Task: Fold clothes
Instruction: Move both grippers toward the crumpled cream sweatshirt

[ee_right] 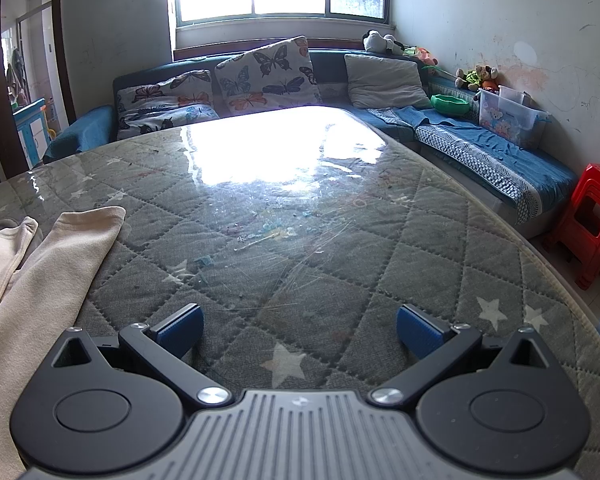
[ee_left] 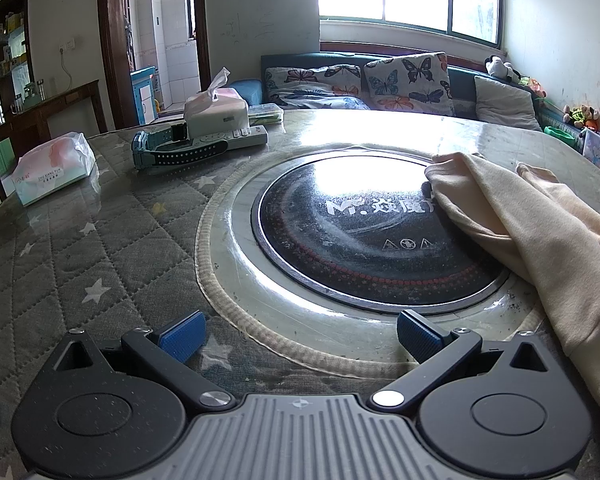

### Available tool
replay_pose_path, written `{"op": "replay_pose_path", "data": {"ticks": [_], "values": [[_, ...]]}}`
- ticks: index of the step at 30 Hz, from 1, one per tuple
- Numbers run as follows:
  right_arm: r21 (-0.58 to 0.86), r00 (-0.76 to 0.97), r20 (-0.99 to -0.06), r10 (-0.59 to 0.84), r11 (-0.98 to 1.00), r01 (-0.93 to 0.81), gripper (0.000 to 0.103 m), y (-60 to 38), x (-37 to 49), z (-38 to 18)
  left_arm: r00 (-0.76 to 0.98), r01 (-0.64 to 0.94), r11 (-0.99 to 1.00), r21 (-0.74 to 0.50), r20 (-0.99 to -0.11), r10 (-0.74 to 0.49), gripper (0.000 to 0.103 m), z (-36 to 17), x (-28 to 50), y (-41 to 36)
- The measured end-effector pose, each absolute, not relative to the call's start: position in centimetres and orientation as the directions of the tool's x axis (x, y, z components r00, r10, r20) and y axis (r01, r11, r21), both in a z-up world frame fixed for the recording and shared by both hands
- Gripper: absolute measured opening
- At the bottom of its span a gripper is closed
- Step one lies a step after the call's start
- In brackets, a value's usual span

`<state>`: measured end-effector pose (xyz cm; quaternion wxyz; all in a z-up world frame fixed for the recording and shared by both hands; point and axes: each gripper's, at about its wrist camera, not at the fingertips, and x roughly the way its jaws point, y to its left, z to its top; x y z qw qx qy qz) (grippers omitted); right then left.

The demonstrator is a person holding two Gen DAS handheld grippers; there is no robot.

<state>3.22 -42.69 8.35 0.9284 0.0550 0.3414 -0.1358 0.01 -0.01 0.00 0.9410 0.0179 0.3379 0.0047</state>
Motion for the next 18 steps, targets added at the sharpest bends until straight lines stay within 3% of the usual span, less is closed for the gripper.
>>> {"op": "replay_pose_path", "data": {"ticks": [9,18], "values": [[0.009,0.731,-0.647,-0.216,0.957,0.291,0.103,-41.8,3.4,5.3,0.744,-0.055,0.998,0.036,-0.665,0.065,0.103,0.4,0.3,-0.5],[0.037,0.753,-0.632,-0.182,0.964,0.263,0.103,-41.3,1.3,5.6,0.738,-0.042,0.999,0.024,-0.673,0.047,0.103,1.7,-1.2,-3.2]]}}
